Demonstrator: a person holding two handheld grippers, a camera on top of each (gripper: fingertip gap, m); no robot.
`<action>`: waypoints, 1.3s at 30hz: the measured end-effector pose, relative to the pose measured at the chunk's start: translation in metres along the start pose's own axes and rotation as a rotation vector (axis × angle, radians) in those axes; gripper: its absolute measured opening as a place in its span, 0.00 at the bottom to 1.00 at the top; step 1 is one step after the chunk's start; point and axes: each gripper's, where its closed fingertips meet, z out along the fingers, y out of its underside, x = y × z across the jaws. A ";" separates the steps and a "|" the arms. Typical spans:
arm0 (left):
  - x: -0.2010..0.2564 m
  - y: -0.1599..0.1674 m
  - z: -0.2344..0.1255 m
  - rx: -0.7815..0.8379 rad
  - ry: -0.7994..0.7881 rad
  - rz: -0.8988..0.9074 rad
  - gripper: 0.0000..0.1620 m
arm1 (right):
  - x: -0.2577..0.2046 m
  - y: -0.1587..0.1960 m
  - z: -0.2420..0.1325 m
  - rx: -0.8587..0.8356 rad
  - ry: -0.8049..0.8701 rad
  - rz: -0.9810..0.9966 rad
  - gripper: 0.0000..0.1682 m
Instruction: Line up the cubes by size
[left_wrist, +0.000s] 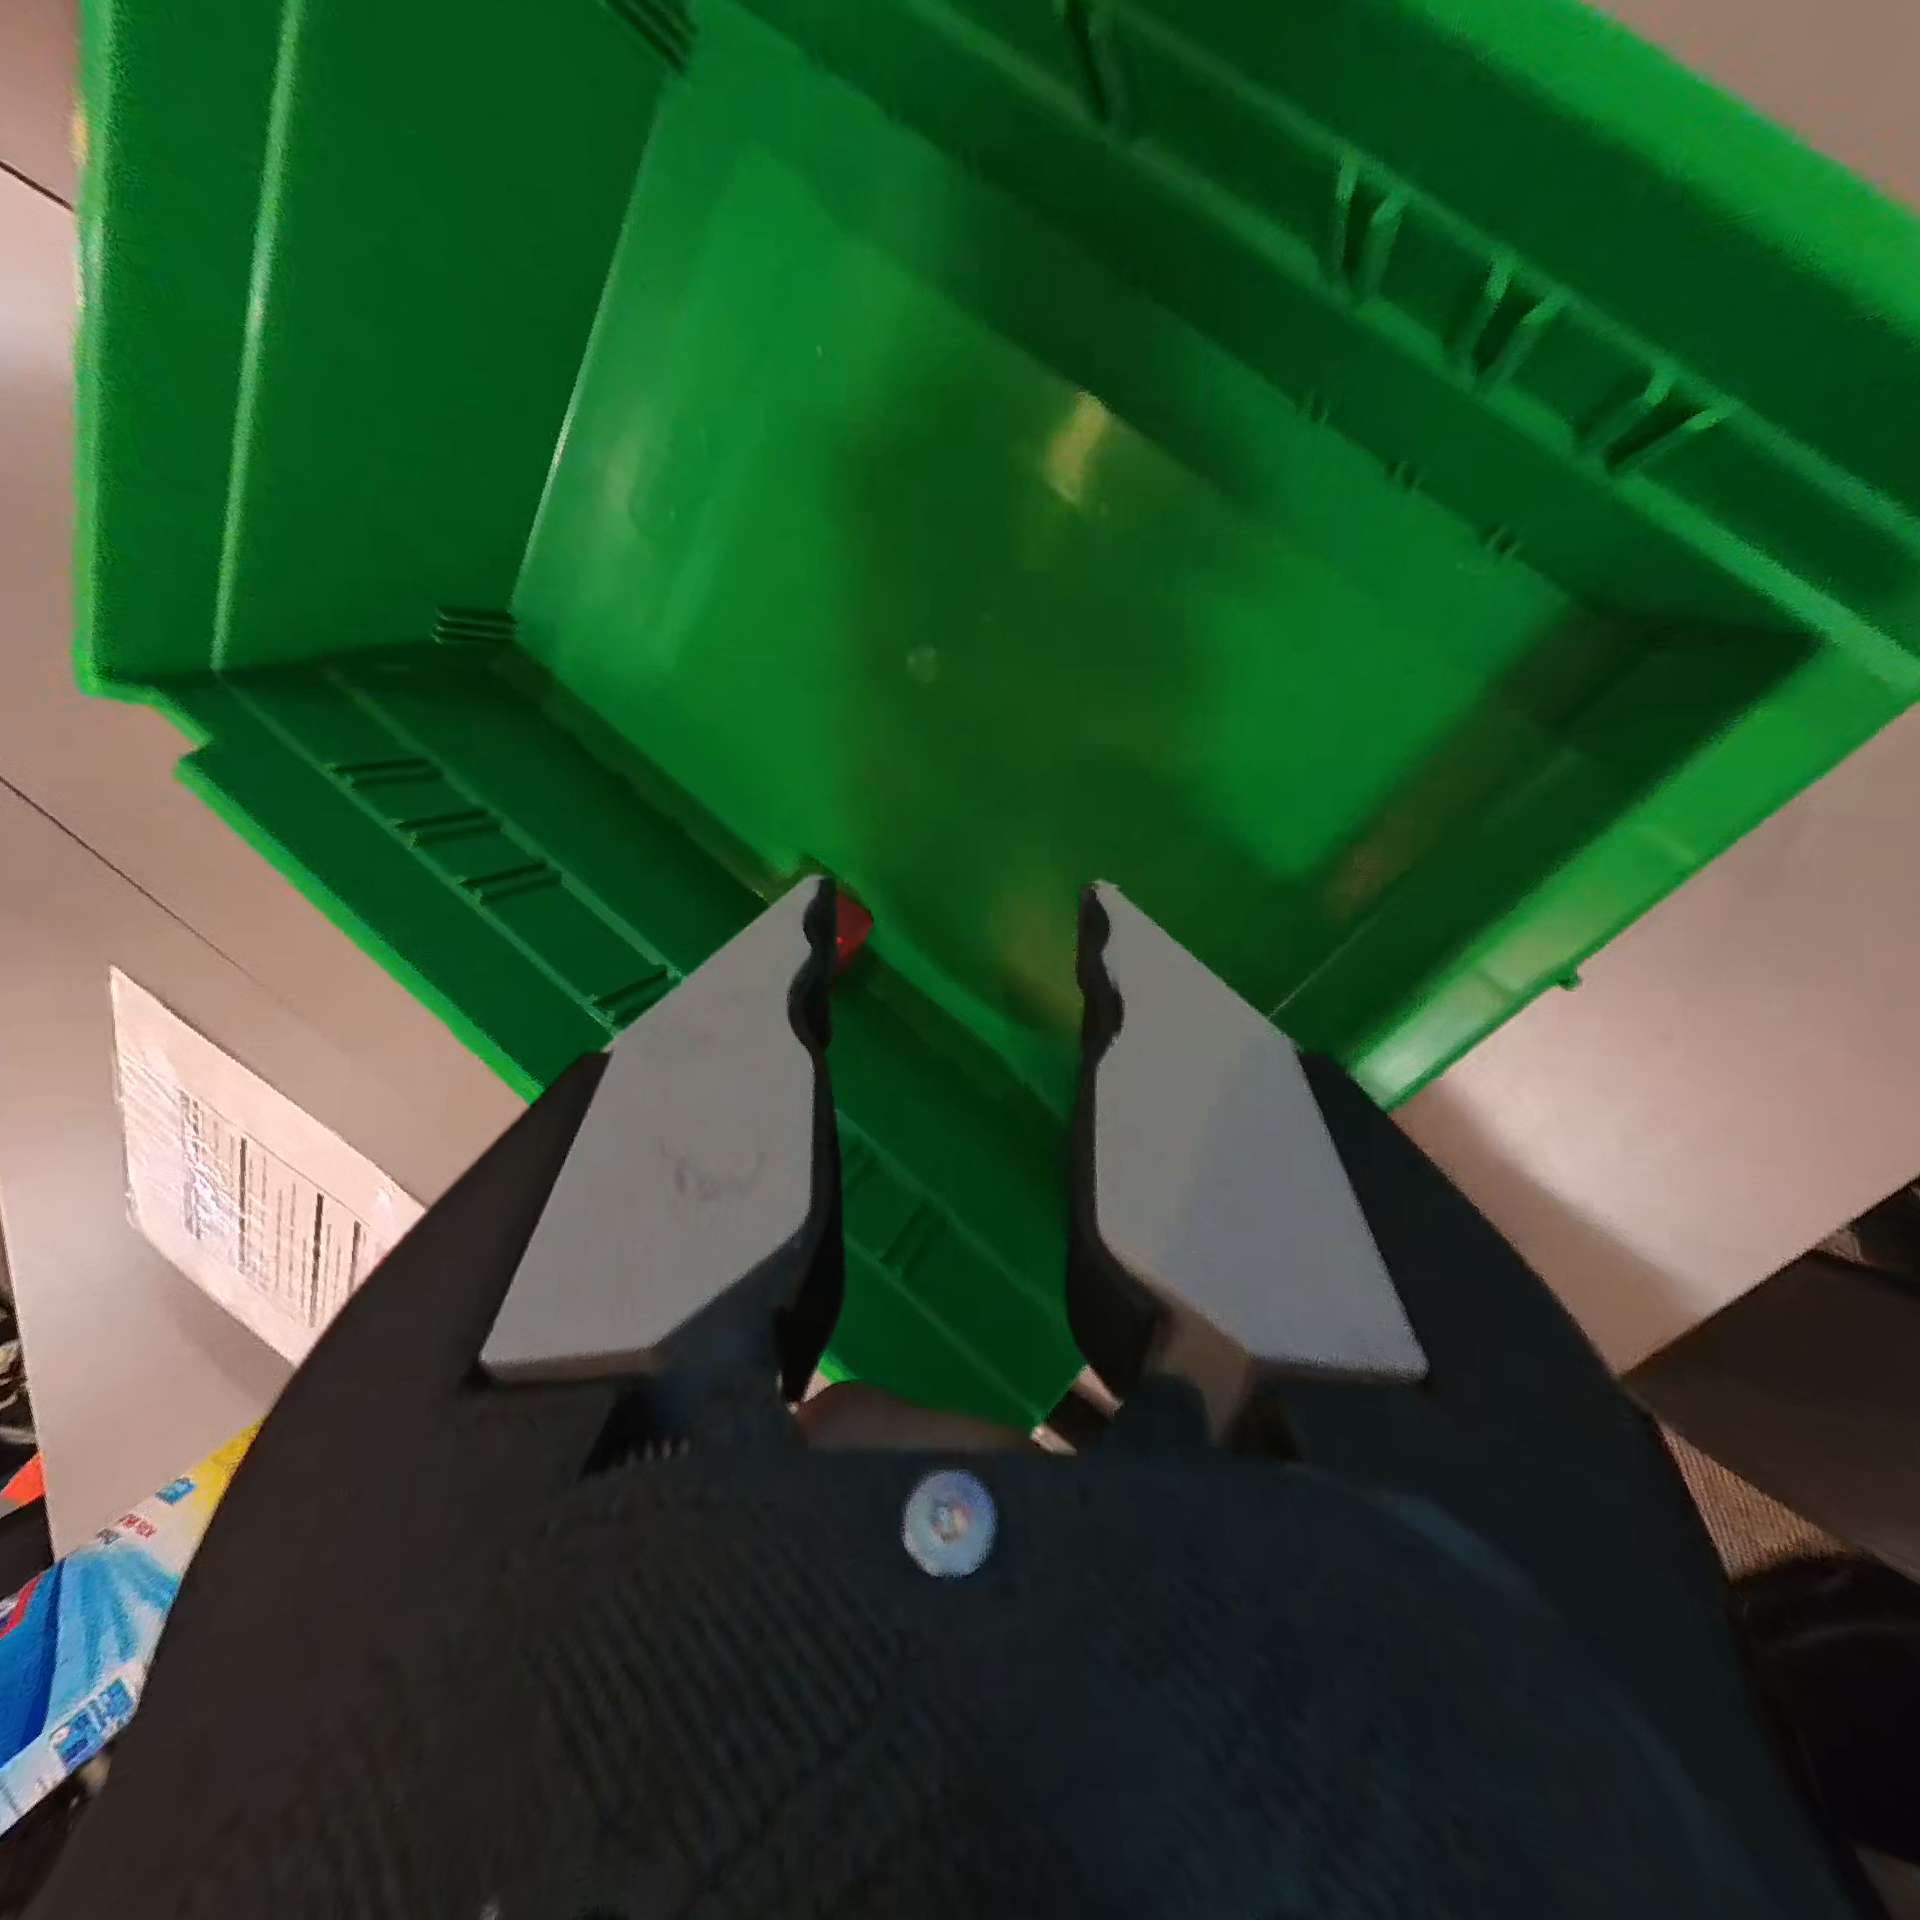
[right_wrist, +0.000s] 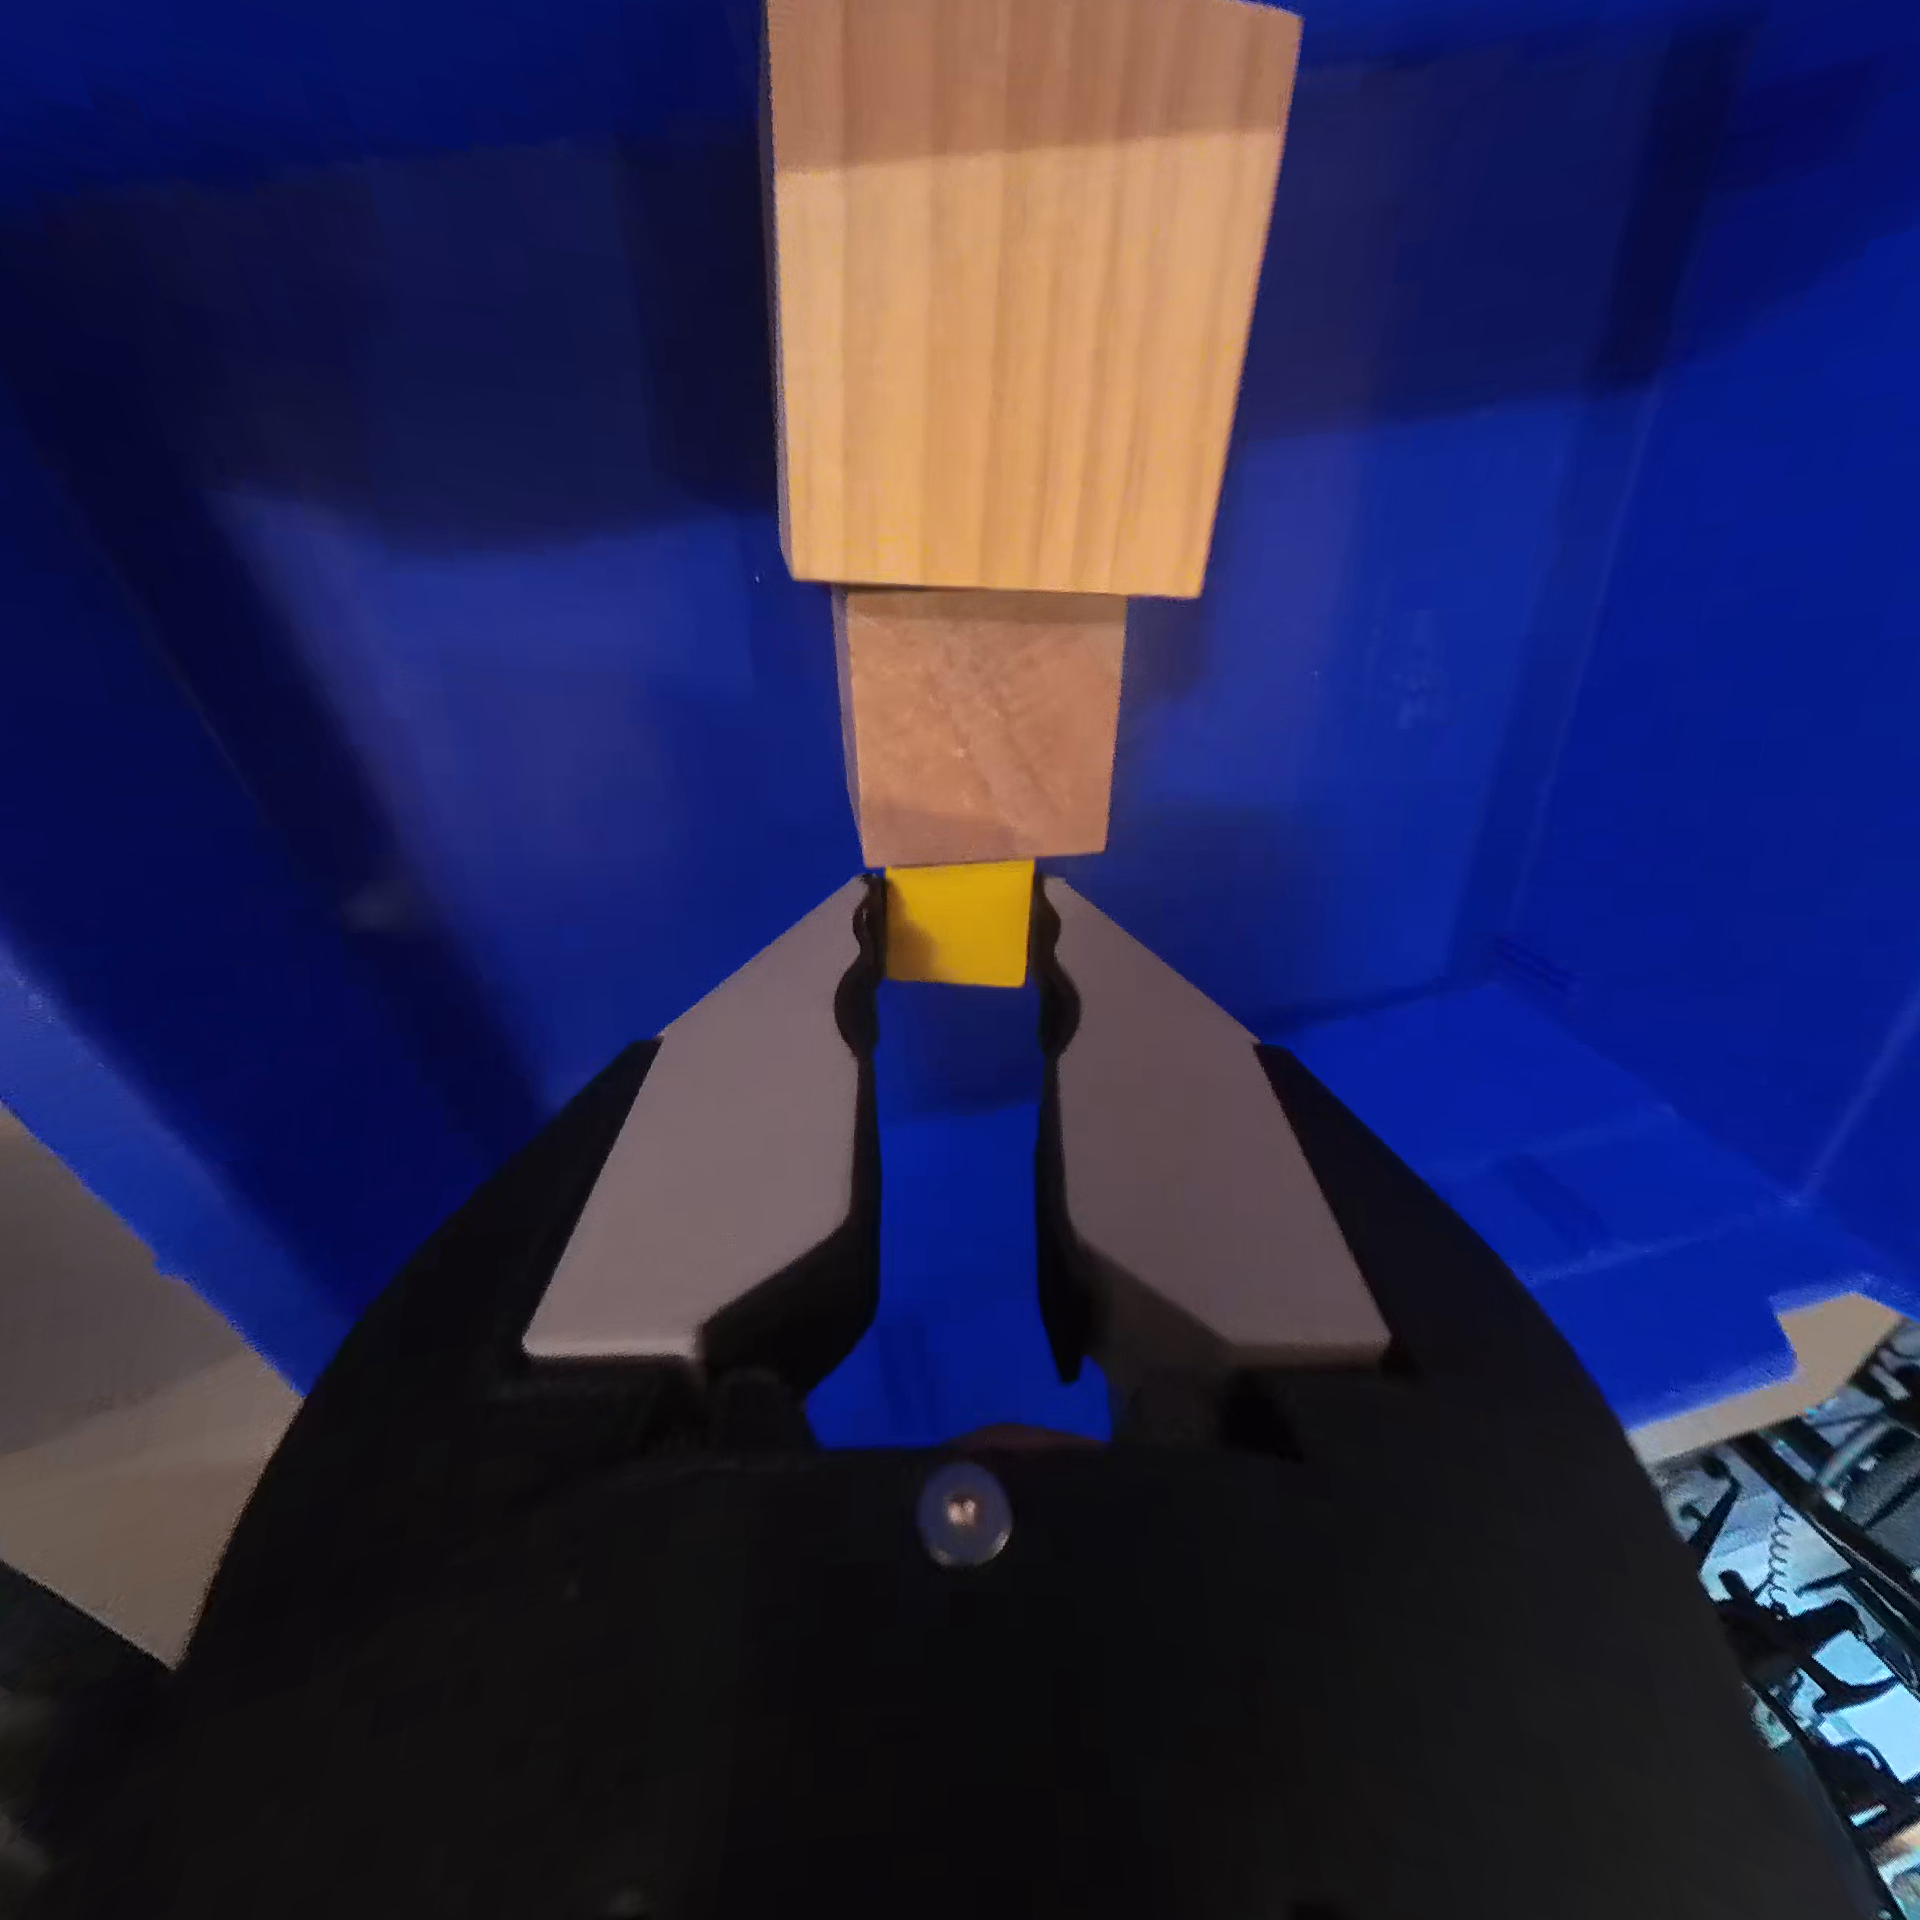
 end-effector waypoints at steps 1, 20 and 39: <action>0.000 0.004 0.004 -0.025 0.009 -0.005 0.27 | 0.000 0.000 0.004 -0.007 0.003 -0.003 0.15; -0.040 0.055 0.057 -0.446 -0.041 0.539 0.33 | -0.003 -0.012 -0.048 0.208 0.186 0.058 0.25; -0.061 -0.009 0.045 -0.148 -0.304 0.426 0.12 | 0.020 -0.040 -0.150 0.546 0.831 0.394 0.18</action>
